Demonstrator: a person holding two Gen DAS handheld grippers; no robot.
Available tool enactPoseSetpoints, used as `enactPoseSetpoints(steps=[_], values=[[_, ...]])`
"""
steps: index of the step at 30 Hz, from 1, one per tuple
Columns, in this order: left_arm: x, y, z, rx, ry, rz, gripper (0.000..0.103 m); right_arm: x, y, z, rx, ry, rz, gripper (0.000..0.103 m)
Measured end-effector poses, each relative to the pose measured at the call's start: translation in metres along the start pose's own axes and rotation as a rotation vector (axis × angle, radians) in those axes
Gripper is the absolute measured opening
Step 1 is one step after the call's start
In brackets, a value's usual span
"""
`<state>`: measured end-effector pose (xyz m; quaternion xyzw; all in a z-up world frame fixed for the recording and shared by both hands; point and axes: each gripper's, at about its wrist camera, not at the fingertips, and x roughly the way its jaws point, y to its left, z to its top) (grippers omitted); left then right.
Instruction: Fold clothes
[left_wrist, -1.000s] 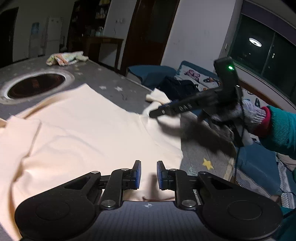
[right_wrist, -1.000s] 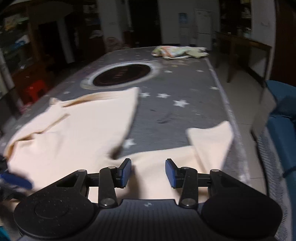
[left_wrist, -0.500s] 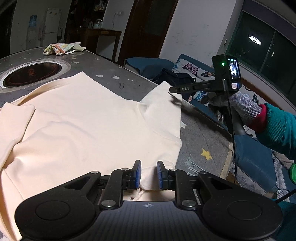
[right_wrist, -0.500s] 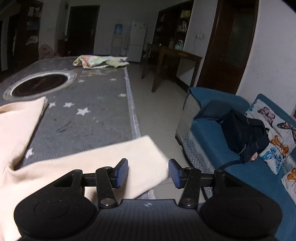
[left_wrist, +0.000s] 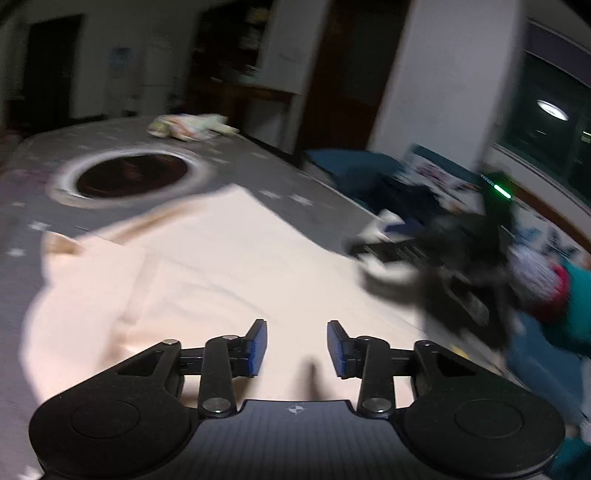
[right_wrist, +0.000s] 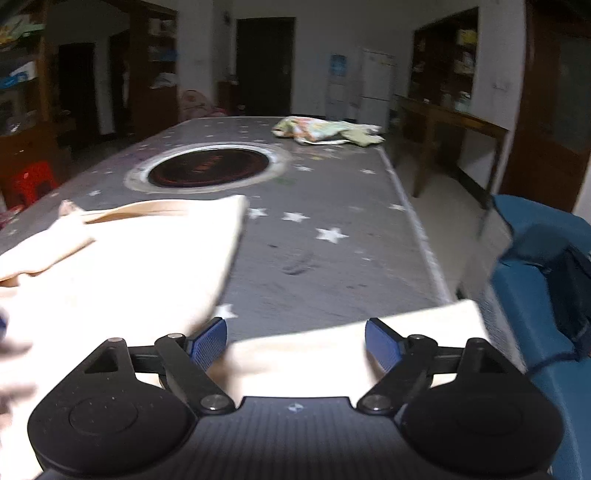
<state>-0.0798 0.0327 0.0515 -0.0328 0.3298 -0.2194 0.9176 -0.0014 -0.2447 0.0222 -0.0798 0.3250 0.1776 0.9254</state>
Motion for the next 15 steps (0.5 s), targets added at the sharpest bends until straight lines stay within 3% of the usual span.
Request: enactPoseSetpoints(steps=[4, 9, 12, 15], values=[[0.008, 0.025, 0.018, -0.056, -0.014, 0.154, 0.047, 0.01, 0.013, 0.0, -0.003, 0.004, 0.01, 0.091], [0.027, 0.048, 0.034, -0.02, -0.017, 0.347, 0.048, 0.02, 0.01, -0.004, 0.044, 0.014, -0.014, 0.1], [0.037, 0.065, 0.041, -0.041, 0.004, 0.384, 0.048, 0.025, 0.005, -0.006, 0.076, 0.027, -0.027, 0.103], [0.045, 0.057, 0.041, 0.022, 0.019, 0.373, 0.049, 0.024, 0.003, -0.008, 0.083, 0.027, -0.028, 0.103]])
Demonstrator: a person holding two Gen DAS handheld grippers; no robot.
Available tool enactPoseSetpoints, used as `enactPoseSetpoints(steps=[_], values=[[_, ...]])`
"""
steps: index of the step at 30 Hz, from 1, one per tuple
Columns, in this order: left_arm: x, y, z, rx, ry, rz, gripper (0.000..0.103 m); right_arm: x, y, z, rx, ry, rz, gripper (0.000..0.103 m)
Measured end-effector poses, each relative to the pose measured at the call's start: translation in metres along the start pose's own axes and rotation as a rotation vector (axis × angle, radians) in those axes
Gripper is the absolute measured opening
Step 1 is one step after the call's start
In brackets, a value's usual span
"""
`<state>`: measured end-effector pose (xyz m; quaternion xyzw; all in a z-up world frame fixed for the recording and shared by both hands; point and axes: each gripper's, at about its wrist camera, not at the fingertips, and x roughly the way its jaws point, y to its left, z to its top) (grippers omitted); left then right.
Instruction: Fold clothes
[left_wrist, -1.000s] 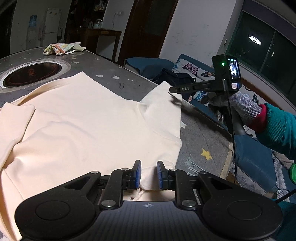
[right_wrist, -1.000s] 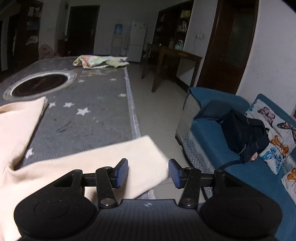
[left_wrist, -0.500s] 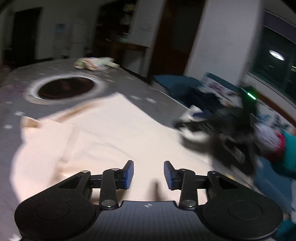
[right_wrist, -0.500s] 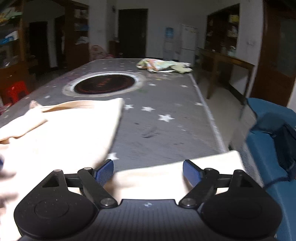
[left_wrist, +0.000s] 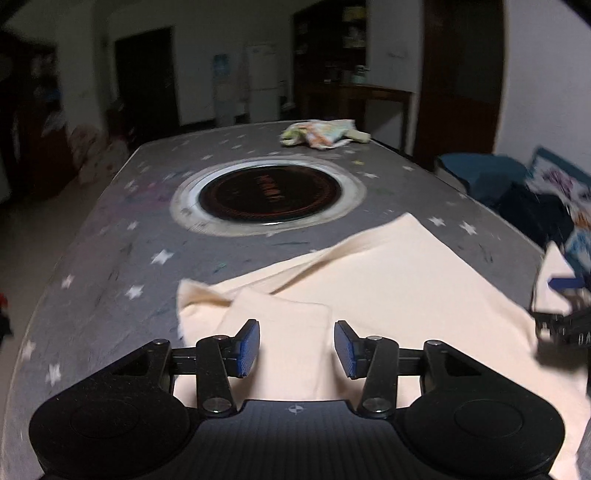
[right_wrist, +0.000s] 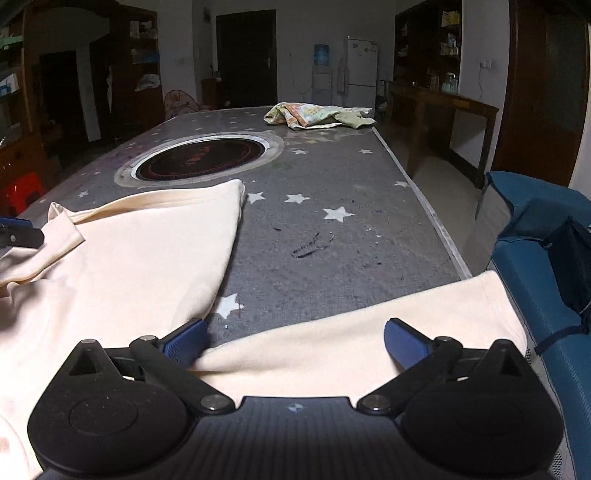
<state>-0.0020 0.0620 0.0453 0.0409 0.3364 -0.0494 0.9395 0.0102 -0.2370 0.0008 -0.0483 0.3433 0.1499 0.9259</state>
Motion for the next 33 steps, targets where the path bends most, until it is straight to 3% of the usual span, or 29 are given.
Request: enactPoseSetpoints(steps=[7, 10, 12, 15, 23, 33], values=[[0.035, -0.021, 0.006, 0.035, 0.054, 0.014, 0.048, 0.0, 0.002, -0.001, -0.003, -0.002, -0.005, 0.103], [0.047, -0.022, 0.006, 0.025, 0.047, 0.041, 0.042, 0.0, 0.002, -0.001, -0.003, -0.001, -0.005, 0.103], [0.048, -0.018, 0.006, 0.012, 0.037, 0.055, 0.026, 0.0, 0.002, -0.001, -0.002, -0.002, -0.005, 0.103], [0.044, -0.007, 0.005, -0.032, 0.02, 0.05, 0.01, 0.0, 0.003, -0.001, -0.002, -0.001, -0.005, 0.103], [-0.012, 0.044, 0.001, -0.2, -0.092, 0.037, 0.006, 0.0, 0.004, -0.001, -0.003, -0.002, -0.006, 0.103], [-0.11, 0.116, -0.032, -0.371, -0.237, 0.192, 0.006, 0.0, 0.003, -0.001, -0.004, -0.002, -0.006, 0.103]])
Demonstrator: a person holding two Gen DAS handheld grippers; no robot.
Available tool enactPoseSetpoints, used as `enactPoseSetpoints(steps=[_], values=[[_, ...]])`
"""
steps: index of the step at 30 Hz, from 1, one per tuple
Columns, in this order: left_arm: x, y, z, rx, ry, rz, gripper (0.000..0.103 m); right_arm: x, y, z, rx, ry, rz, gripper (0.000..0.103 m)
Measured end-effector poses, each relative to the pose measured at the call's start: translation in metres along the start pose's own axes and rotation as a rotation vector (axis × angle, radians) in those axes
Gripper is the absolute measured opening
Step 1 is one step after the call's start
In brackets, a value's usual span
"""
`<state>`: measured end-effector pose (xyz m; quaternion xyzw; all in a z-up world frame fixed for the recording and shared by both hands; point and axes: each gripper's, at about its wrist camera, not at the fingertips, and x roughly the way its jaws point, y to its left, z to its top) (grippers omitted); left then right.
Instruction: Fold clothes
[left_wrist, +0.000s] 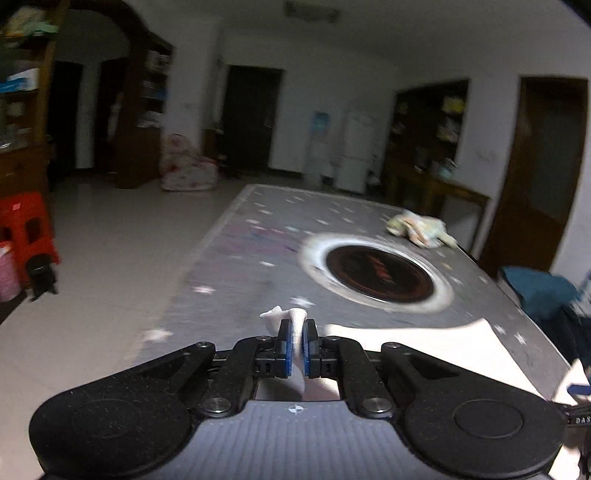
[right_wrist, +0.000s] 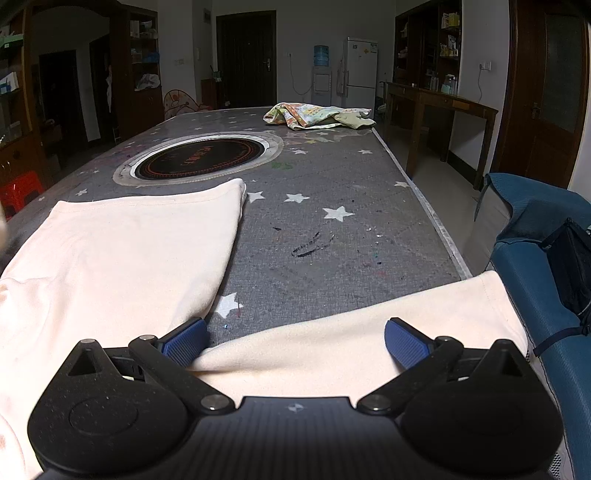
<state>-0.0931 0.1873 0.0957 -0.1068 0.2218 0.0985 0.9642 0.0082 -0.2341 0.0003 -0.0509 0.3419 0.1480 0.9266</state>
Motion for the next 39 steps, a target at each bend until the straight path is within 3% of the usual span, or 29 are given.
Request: enactPoseSetpoints(steps=[6, 9, 17, 27, 32, 39], values=[[-0.042, 0.047, -0.009, -0.064, -0.038, 0.061, 0.006, 0.0, 0.0, 0.0, 0.0, 0.0, 0.0, 0.103], [-0.05, 0.066, -0.02, -0.066, -0.015, 0.116, 0.006, 0.0, 0.0, 0.0, 0.0, 0.0, 0.0, 0.103], [-0.034, 0.09, -0.053, -0.059, 0.09, 0.249, 0.006, 0.0, 0.0, 0.0, 0.0, 0.001, 0.001, 0.103], [-0.021, 0.1, -0.064, -0.007, 0.116, 0.313, 0.006, -0.004, 0.003, 0.005, -0.041, 0.007, 0.006, 0.103], [-0.01, 0.099, -0.062, 0.048, 0.128, 0.355, 0.006, -0.015, 0.008, 0.02, -0.074, -0.025, 0.041, 0.103], [0.008, 0.11, -0.063, 0.044, 0.162, 0.366, 0.009, -0.018, 0.024, 0.033, -0.117, -0.027, 0.118, 0.103]])
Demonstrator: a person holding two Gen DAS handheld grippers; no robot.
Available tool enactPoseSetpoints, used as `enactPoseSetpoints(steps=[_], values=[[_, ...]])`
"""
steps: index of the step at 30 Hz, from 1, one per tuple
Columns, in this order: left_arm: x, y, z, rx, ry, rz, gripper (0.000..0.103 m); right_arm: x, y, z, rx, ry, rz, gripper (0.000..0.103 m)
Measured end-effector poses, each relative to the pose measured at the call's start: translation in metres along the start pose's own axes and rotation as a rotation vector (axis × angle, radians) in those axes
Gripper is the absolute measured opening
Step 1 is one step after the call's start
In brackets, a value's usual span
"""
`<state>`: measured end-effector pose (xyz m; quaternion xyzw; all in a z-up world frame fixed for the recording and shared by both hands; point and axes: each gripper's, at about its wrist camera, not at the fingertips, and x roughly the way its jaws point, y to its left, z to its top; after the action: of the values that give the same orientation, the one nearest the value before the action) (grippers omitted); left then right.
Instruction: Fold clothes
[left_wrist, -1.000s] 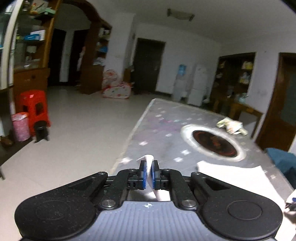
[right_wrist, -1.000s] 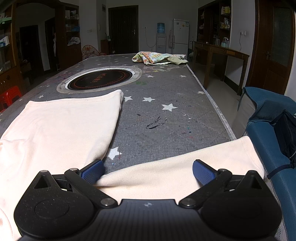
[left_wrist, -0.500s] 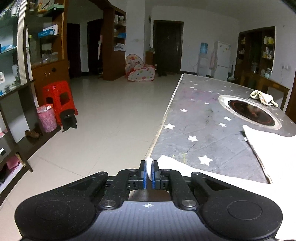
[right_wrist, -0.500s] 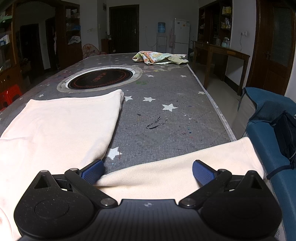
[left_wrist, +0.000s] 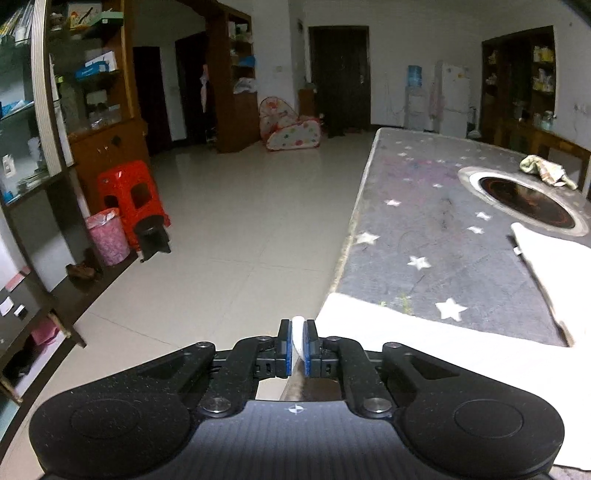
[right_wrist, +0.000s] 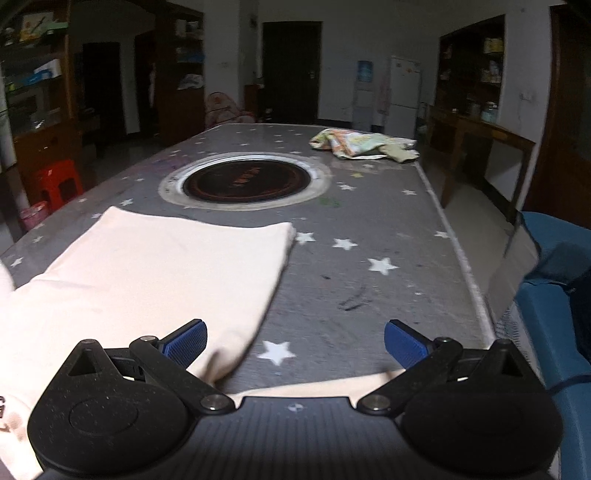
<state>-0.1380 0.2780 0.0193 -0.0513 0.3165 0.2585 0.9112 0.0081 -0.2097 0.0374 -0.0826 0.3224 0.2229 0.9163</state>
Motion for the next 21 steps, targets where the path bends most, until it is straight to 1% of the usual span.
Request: enactPoseSetpoints(steps=[4, 6, 7, 9, 10, 13, 17, 19, 21], values=[[0.007, 0.012, -0.001, -0.027, 0.024, 0.048, 0.009, 0.005, 0.009, 0.003, -0.024, 0.006, 0.023, 0.103], [0.005, 0.017, 0.001, -0.044, 0.02, 0.072, 0.01, 0.008, 0.013, 0.005, -0.036, 0.007, 0.032, 0.103], [0.001, 0.019, 0.003, -0.051, 0.01, 0.074, 0.01, 0.009, 0.015, 0.006, -0.041, 0.005, 0.036, 0.103], [-0.007, 0.016, 0.008, -0.065, -0.011, 0.052, 0.01, 0.011, 0.016, 0.01, -0.047, 0.004, 0.044, 0.103], [-0.01, 0.012, 0.011, -0.063, -0.019, 0.026, 0.01, 0.013, 0.016, 0.013, -0.047, 0.005, 0.049, 0.103], [-0.021, -0.014, 0.021, -0.027, -0.04, -0.088, 0.01, 0.023, 0.016, 0.019, -0.052, 0.021, 0.069, 0.103], [-0.023, -0.064, 0.031, 0.04, -0.029, -0.272, 0.01, 0.041, 0.019, 0.024, -0.071, 0.063, 0.089, 0.103], [-0.022, -0.092, 0.034, 0.098, -0.025, -0.341, 0.01, 0.05, 0.021, 0.026, -0.085, 0.082, 0.09, 0.103], [-0.016, -0.121, 0.033, 0.166, -0.005, -0.4, 0.011, 0.058, 0.022, 0.027, -0.093, 0.1, 0.089, 0.103]])
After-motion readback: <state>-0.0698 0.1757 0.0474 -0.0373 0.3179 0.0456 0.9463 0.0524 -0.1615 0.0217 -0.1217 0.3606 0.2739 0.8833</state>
